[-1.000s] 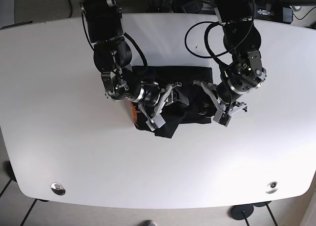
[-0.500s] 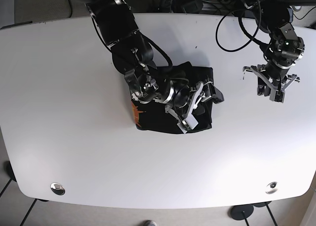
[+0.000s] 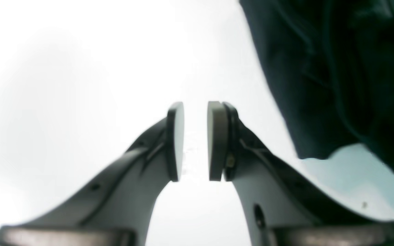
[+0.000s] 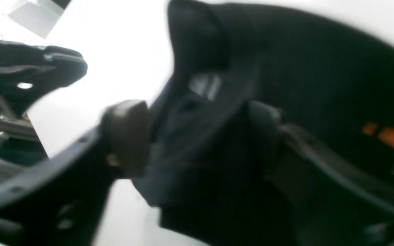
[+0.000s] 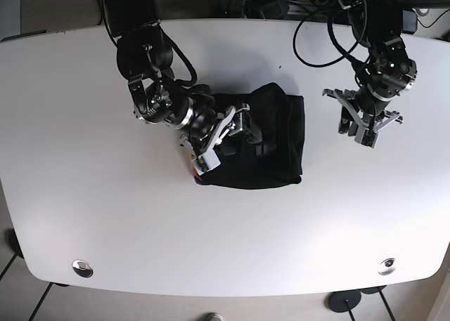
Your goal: Fold the T-shirt properly
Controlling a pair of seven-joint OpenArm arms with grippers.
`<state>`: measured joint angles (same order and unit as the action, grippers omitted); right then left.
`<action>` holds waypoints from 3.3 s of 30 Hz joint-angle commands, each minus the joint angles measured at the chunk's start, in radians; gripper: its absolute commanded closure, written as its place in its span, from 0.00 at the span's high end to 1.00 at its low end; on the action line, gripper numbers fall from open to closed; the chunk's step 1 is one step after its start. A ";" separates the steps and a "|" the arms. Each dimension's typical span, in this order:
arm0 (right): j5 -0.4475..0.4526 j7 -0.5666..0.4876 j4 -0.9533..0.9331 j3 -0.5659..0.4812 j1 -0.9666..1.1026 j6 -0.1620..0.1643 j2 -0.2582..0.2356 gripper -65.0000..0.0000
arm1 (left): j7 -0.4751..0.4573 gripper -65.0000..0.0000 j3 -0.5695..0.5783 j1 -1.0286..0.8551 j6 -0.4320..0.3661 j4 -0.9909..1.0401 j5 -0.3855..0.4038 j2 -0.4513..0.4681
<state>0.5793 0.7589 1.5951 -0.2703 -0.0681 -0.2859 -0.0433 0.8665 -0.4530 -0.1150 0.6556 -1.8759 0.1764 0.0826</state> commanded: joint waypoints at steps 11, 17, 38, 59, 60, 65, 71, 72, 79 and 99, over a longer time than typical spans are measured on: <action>0.126 -0.042 -0.058 -0.048 -0.118 0.000 -0.022 0.37 | -0.025 0.15 0.171 0.084 -0.001 -0.020 0.010 -0.037; 0.138 -0.051 -0.189 0.084 -0.259 -0.008 -0.068 0.36 | -0.028 0.15 0.297 0.038 -0.001 -0.017 0.010 -0.037; 0.094 -0.442 -0.603 -0.128 -0.339 -0.009 -0.132 0.28 | -0.151 0.15 0.305 0.045 -0.001 0.270 0.010 0.073; 0.083 -0.513 -0.816 -0.174 -0.450 -0.164 -0.177 0.28 | -0.227 0.15 0.303 0.076 -0.001 0.356 0.010 0.067; 0.084 -0.513 -0.803 -0.174 -0.431 -0.164 -0.188 0.28 | -0.227 0.15 0.303 0.113 -0.001 0.393 0.010 0.067; 0.161 -0.457 -0.540 -0.163 -0.269 -0.154 -0.261 0.28 | -0.266 0.15 0.303 0.337 -0.001 0.678 0.007 0.078; 0.172 -0.388 -0.353 -0.067 -0.105 -0.089 -0.254 0.28 | -0.387 0.15 0.308 0.496 -0.001 0.875 0.008 0.127; 0.161 -0.385 -0.339 -0.067 -0.088 -0.082 -0.243 0.28 | -0.387 0.15 0.308 0.506 -0.001 0.864 0.008 0.139; 0.038 -0.327 -0.259 -0.065 -0.035 -0.077 -0.162 0.28 | -0.284 0.16 0.308 0.473 -0.010 0.588 0.005 0.145; 0.147 -0.318 -0.220 0.124 0.000 -0.077 -0.251 0.28 | -0.470 0.60 0.656 0.242 -0.506 0.554 0.005 -0.036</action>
<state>0.7181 0.4587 1.3540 -0.1524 -0.0494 -0.3527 -0.2821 0.3504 0.2039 0.1146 0.1577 -1.3018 0.1829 0.0460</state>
